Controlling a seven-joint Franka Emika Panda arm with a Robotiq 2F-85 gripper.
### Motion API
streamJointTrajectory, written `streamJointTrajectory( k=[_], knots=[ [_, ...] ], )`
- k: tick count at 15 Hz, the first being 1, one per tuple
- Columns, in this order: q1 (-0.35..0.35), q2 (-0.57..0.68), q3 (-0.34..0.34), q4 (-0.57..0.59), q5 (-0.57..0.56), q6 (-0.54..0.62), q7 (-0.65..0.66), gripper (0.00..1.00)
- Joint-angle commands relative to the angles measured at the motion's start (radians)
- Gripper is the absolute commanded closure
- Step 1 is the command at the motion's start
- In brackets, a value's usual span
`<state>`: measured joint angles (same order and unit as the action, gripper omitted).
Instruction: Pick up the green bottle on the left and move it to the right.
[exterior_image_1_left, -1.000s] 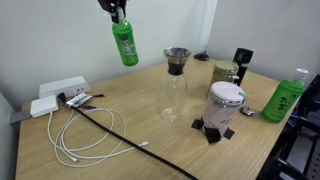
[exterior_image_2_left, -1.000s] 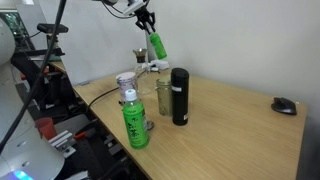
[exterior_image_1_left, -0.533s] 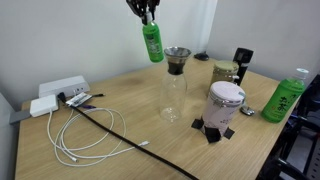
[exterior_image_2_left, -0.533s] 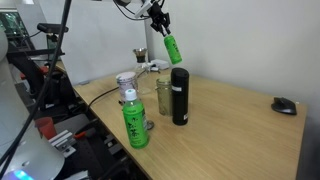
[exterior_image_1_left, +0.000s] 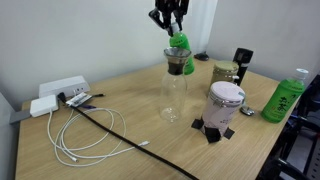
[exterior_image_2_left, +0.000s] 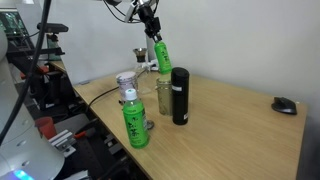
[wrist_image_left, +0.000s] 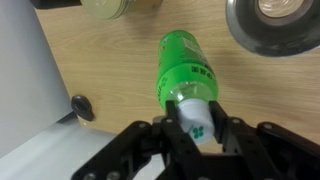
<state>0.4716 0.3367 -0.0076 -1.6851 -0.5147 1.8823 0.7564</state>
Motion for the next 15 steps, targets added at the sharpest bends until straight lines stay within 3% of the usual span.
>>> streamJointTrajectory(
  k=[1,6,7,12,15],
  knots=[
    [-0.04,-0.007,0.05,-0.007,-0.014,-0.009,0.019,0.64],
    [-0.045,-0.015,0.05,-0.016,-0.013,-0.009,0.022,0.64],
    [-0.045,-0.015,0.05,-0.016,-0.013,-0.009,0.023,0.89],
    [-0.136,-0.011,0.055,-0.031,0.12,0.082,-0.004,0.89],
    [-0.208,-0.011,0.059,-0.071,0.245,0.25,-0.061,0.89]
  ],
)
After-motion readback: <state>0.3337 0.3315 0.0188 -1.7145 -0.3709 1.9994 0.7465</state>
